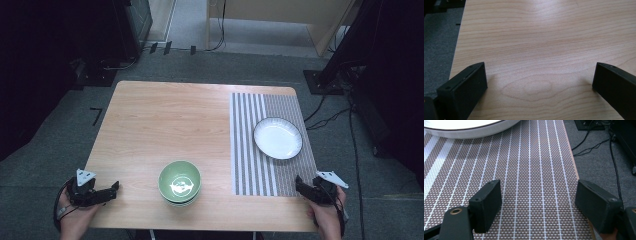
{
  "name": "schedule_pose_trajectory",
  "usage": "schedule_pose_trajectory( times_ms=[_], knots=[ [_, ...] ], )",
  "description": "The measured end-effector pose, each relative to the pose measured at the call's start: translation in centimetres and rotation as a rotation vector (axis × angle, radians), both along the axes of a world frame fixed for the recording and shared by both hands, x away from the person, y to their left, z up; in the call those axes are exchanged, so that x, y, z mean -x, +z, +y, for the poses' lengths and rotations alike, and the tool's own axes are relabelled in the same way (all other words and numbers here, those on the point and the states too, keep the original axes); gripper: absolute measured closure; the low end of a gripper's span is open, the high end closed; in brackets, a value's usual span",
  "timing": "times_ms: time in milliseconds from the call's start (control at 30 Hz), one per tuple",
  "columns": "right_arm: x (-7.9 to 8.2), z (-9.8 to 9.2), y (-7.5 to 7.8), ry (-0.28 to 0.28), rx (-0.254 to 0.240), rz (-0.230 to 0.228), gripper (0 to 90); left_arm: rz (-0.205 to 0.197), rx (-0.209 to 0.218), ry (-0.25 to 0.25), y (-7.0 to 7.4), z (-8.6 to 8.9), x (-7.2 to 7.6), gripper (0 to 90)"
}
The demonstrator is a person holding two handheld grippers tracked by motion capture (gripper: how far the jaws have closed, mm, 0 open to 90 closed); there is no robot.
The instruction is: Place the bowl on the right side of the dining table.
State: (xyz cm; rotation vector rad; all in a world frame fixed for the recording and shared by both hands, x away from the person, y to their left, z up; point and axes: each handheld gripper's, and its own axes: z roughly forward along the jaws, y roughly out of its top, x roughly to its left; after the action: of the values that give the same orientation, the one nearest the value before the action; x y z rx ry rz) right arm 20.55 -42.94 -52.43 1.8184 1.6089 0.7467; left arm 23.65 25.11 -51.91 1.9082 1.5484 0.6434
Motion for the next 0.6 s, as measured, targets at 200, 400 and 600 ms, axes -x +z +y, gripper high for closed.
schedule_pose_trajectory(
  times_ms=[200,400,600],
  knots=[
    [0.2,0.6,0.4,-0.012,0.002,-0.006,23.3,0.000,0.000,-0.007,0.0,0.0,0.0,0.0],
    [0.4,2.5,2.7,0.021,-0.021,-0.073,23.5,0.008,0.014,-0.007,0.1,0.4,0.0,0.0],
    [0.5,3.4,3.4,0.033,-0.025,-0.083,23.8,0.008,0.021,0.009,0.2,0.4,0.1,0.0]
  ],
)
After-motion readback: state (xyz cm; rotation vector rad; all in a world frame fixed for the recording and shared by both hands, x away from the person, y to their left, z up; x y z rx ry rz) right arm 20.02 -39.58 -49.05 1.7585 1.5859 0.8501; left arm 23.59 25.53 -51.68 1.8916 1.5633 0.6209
